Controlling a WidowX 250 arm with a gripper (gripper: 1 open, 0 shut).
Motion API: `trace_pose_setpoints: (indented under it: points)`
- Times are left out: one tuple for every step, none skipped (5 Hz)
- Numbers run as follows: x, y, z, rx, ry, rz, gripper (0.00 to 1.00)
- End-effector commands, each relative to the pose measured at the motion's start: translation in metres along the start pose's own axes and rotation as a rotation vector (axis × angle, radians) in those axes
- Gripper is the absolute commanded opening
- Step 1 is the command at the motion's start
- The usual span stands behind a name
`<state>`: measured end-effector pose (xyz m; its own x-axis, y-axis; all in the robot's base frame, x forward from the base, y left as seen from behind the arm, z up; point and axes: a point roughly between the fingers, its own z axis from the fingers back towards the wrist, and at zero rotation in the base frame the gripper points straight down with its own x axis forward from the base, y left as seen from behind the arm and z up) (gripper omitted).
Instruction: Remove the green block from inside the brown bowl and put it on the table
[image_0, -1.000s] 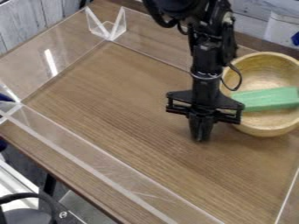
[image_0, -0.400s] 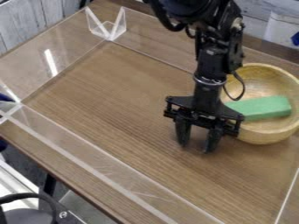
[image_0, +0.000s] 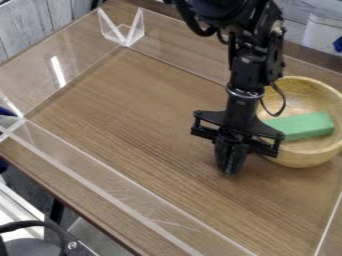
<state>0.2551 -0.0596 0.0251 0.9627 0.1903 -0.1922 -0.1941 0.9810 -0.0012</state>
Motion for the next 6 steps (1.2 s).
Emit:
trace_pose_setpoints:
  points:
    - [0.014,-0.007,0.016,-0.030,-0.055,0.000,0.00]
    - [0.022,-0.009,0.014,-0.034,-0.045,0.000,0.00]
    - [0.033,-0.004,0.014,-0.048,-0.053,0.021,0.00]
    - [0.043,0.001,0.013,-0.060,-0.056,0.040,0.00]
    - [0.045,0.010,0.015,-0.069,-0.052,0.054,0.00]
    - [0.046,0.019,0.018,-0.078,-0.047,0.071,0.00]
